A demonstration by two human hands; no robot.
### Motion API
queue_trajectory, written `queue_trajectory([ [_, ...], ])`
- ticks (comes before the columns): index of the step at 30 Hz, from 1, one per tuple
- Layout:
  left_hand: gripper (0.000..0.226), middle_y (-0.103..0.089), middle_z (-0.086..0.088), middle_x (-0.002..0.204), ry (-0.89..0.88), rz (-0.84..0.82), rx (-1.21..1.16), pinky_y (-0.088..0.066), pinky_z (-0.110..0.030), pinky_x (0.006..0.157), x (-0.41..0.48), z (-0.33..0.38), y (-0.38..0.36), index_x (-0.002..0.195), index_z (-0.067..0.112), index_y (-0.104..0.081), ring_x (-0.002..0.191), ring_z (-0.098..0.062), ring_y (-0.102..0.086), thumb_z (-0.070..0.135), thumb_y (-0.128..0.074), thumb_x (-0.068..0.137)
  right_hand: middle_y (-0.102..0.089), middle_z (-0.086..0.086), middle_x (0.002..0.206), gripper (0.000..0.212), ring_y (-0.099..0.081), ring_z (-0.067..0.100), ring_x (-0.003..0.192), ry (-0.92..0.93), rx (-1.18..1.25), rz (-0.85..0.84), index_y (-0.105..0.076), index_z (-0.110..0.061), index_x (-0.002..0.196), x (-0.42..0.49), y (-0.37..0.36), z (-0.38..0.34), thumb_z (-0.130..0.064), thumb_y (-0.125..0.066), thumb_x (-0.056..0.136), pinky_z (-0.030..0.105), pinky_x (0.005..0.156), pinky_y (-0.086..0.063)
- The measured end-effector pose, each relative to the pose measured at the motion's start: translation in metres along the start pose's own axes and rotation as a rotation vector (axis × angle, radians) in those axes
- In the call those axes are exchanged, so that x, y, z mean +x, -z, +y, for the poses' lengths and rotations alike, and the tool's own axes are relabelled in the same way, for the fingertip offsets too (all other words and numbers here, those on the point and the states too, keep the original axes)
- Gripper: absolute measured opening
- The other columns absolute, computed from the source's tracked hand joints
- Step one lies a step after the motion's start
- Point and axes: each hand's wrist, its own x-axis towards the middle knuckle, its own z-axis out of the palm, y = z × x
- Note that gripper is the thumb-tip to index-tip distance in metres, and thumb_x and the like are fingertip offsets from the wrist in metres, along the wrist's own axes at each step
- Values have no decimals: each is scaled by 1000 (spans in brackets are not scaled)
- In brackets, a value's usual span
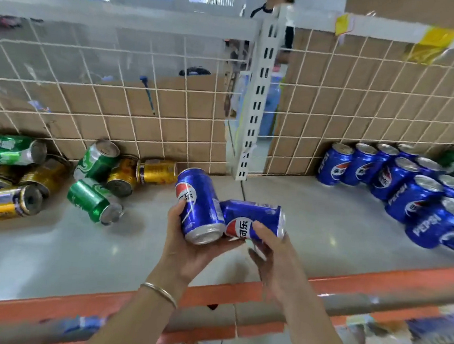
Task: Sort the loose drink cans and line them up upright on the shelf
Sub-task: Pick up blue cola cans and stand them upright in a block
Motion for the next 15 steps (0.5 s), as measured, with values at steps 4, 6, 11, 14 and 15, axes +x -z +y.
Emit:
queue_trajectory([
  [4,87,-53,-26,130,49,-51,15,-29,-69,101,10,-33,-25,122,2,-52,119,-47,-51,47,-80,53,-68,6,106,60,-68,8,83,203,-175,67,-48,-20,120,-22,37,-29,-1,-77,71,21,75,-54],
  [6,95,-45,-27,138,85,-78,34,-29,-67,104,14,-54,-41,131,3,-44,125,-48,-45,48,-79,55,-65,-1,100,59,-66,-2,73,325,-345,99,-45,-26,111,-32,65,-41,1,-79,71,12,64,-51],
  [11,81,-66,-16,109,129,-66,76,-39,-64,98,25,-103,-69,112,6,-59,103,-36,-63,44,-85,45,-46,-2,108,70,-50,-1,86,443,-1096,170,-48,-24,115,-44,134,-73,-35,-88,59,5,74,-40],
  [14,65,-68,-12,99,216,-94,110,-45,-59,93,29,-137,-90,95,6,-68,96,-33,-65,44,-84,44,-45,-5,109,87,-45,5,85,446,-1347,104,-44,-28,127,-55,168,-83,-53,-80,53,16,80,-39],
  [15,63,-68,-12,98,243,-92,139,-46,-58,92,30,-146,-96,92,6,-70,96,-34,-65,43,-85,44,-49,-5,109,88,-44,5,87,447,-1408,104,-47,-28,125,-57,178,-84,-63,-71,48,19,80,-39],
])
